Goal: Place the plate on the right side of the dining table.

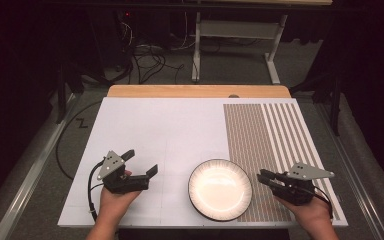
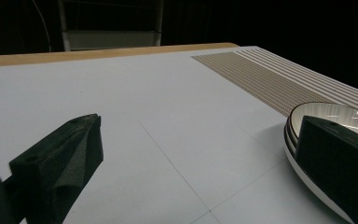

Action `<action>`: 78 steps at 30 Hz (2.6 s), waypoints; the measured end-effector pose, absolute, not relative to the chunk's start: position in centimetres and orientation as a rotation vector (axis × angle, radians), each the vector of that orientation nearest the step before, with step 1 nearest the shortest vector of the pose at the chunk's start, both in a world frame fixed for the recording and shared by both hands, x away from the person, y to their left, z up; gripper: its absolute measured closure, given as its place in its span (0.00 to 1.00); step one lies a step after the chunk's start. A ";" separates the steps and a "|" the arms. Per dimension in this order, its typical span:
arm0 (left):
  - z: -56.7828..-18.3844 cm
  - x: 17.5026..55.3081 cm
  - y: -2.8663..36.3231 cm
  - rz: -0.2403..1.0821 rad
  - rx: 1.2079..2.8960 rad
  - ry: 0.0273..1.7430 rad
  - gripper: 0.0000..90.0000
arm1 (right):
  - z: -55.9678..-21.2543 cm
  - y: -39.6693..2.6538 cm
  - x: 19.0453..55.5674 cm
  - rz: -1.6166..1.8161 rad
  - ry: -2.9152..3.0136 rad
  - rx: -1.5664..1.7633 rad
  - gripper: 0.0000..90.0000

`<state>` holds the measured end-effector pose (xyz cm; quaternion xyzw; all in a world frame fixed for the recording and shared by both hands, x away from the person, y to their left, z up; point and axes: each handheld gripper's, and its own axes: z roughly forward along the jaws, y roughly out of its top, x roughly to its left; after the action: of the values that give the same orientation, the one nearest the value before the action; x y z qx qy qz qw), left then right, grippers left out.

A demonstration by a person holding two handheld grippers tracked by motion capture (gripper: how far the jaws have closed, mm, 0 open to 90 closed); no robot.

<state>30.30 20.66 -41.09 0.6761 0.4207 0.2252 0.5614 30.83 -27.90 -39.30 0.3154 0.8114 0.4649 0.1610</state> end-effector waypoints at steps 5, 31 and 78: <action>-41.0 30.3 20.8 0.536 1.584 0.994 0.03 | -39.4 -27.3 30.4 1.283 2.371 0.854 0.98; -40.6 30.3 21.0 0.555 1.585 1.005 0.01 | -39.0 -24.9 29.5 1.059 2.521 0.734 1.00; -40.3 30.2 21.1 0.556 1.578 0.985 0.01 | -39.4 -22.9 29.4 1.059 2.585 0.705 1.00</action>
<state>30.18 21.15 -40.32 0.6708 0.4185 0.2364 0.5648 29.44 -22.88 -39.42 0.2427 0.8896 0.3644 0.1302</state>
